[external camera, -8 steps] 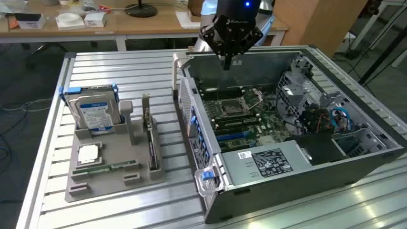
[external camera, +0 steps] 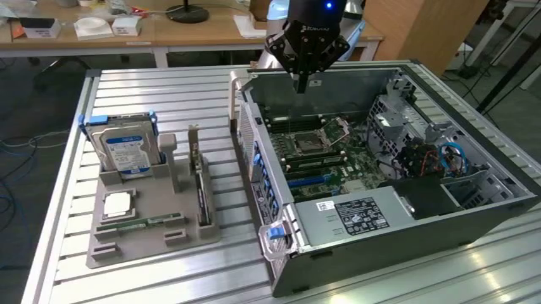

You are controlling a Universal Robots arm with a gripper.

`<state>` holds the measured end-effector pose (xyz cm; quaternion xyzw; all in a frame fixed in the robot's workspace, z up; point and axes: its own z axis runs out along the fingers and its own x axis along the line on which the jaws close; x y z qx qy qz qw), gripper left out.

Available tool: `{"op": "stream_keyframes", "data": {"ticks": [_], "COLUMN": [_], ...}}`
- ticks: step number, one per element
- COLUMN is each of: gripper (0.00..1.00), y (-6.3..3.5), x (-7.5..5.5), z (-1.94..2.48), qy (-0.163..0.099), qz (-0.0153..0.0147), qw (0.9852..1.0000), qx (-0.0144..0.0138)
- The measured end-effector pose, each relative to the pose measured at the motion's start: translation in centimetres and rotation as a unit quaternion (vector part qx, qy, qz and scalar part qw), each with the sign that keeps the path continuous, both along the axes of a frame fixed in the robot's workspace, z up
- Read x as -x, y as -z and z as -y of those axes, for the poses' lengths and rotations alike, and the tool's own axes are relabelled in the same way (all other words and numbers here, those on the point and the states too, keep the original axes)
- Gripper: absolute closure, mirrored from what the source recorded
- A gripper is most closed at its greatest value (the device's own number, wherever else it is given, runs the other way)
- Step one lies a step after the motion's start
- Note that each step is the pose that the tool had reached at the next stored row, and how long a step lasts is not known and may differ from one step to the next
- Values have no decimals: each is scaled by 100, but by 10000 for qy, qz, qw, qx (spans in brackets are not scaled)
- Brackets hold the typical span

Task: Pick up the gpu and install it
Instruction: 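Reach for the gpu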

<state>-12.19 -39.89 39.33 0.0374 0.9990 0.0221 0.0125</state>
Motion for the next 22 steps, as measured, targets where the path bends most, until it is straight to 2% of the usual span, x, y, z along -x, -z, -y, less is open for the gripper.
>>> {"op": "stream_keyframes", "data": {"ticks": [7, 22], "gripper": [89, 89], "y": [4, 17], "x": [18, 156], "z": [0, 0], "qy": [0, 0], "qz": [0, 0], "qw": [10000, 10000], "qx": [-1, 0]}}
